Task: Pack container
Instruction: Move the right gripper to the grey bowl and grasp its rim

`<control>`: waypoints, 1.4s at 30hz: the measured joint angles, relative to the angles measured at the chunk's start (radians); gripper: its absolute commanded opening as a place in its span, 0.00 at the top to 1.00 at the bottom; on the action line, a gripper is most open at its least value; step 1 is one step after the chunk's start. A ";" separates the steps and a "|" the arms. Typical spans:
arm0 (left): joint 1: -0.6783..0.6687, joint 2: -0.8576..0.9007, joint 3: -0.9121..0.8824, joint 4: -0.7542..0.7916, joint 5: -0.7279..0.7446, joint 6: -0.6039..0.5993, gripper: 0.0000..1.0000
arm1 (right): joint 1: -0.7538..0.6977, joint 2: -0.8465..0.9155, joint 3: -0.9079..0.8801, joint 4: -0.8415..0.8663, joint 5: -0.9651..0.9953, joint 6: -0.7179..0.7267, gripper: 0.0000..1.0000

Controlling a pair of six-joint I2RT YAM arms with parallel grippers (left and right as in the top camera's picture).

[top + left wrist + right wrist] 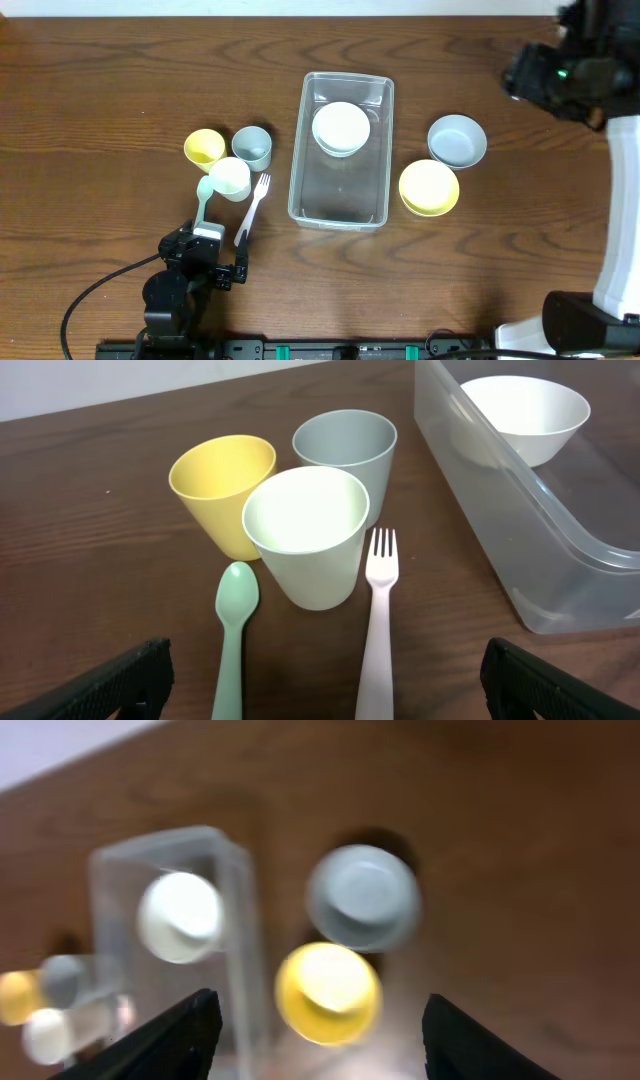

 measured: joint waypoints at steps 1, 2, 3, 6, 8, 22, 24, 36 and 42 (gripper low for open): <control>0.000 0.000 0.000 0.000 0.000 0.000 0.02 | -0.019 0.009 -0.025 0.007 0.002 -0.011 0.34; 0.000 0.000 0.000 0.000 0.000 0.000 0.02 | -0.031 0.018 -0.051 0.018 0.004 -0.017 0.34; 0.000 0.000 0.000 0.000 0.000 0.000 0.02 | -0.048 0.033 -0.097 0.038 0.005 -0.023 0.36; 0.000 0.000 0.000 0.000 0.000 0.000 0.02 | -0.079 0.076 -0.262 0.124 0.010 -0.033 0.38; 0.000 0.000 0.000 0.000 0.000 0.000 0.02 | -0.082 0.092 -0.388 0.177 0.006 -0.035 0.38; 0.000 0.000 0.000 0.000 0.000 0.000 0.02 | -0.018 0.100 -0.747 0.484 0.013 -0.045 0.35; 0.000 0.000 0.000 0.000 0.000 0.000 0.02 | -0.032 0.100 -0.747 0.501 0.013 -0.044 0.36; 0.000 0.000 0.000 0.000 0.000 0.000 0.02 | -0.062 0.209 -0.746 0.656 0.016 -0.006 0.43; 0.000 0.000 0.000 0.000 0.000 0.000 0.02 | -0.062 0.330 -0.747 0.703 -0.025 0.018 0.75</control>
